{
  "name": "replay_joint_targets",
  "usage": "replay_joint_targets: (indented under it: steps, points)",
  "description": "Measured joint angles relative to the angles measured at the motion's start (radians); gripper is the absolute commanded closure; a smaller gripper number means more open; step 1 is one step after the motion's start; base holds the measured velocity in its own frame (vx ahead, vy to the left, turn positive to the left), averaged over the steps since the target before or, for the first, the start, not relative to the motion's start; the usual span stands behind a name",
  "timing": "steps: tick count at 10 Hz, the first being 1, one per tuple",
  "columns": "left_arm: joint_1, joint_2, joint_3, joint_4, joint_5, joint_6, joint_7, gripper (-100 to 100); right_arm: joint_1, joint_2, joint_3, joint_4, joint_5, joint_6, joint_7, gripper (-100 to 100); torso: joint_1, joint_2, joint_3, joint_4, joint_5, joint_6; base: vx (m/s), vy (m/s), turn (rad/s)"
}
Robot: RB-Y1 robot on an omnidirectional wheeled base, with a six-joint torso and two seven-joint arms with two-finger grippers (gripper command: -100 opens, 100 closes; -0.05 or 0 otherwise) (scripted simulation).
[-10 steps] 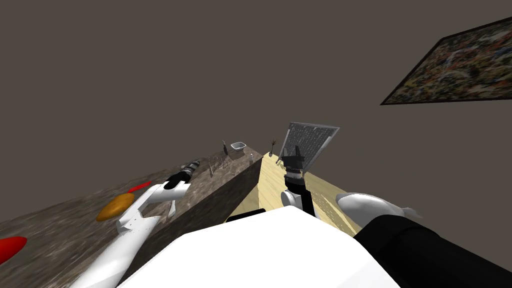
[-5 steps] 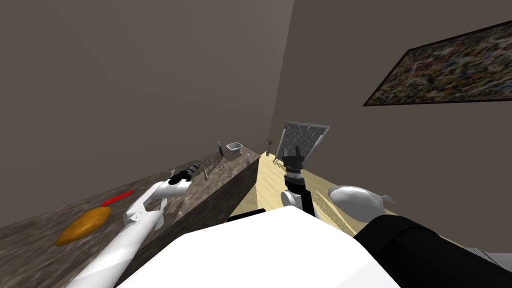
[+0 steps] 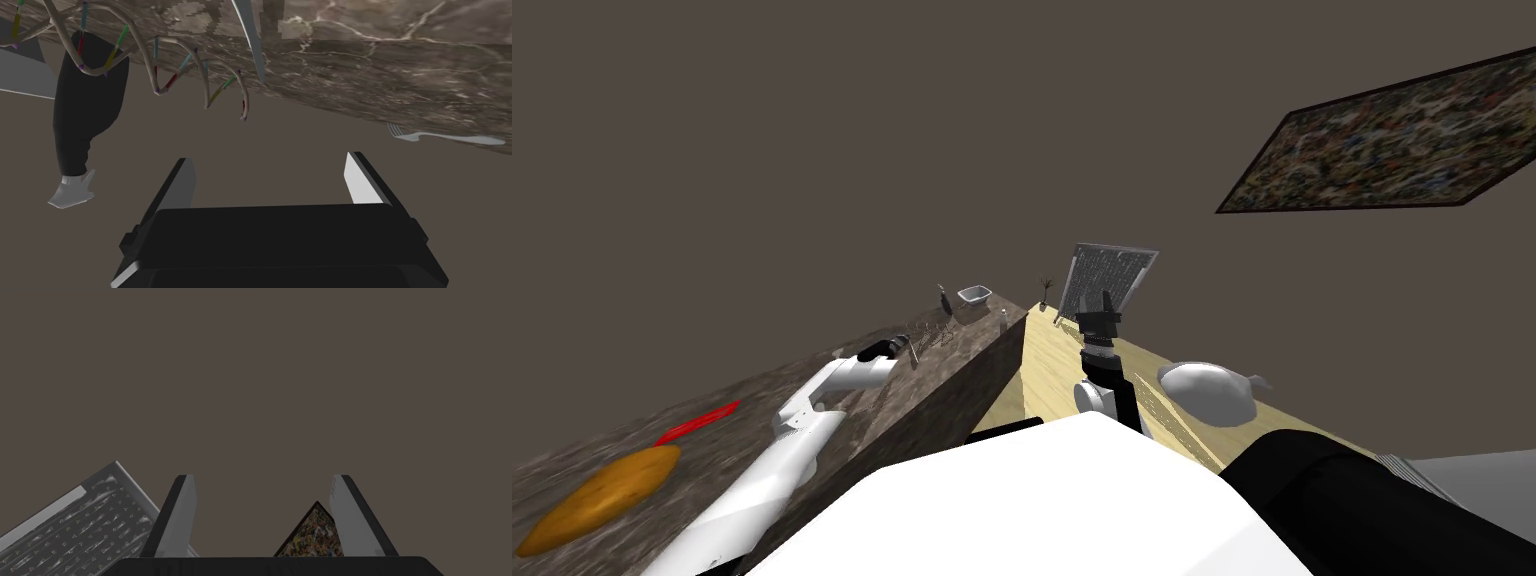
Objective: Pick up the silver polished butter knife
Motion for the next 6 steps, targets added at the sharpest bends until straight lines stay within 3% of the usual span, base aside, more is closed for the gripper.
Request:
replay_joint_targets:
  steps: [6]
  points:
    - [-0.073, 0.025, -0.022, 0.120, 0.025, 0.156, -0.065, -100, 0.000, 0.000, 0.000, 0.000, 0.000, 0.000, 0.000, 0, 0.000, 0.000, 0.000, 0.000, 0.000, 0.000, 0.015, 0.002, -0.121]
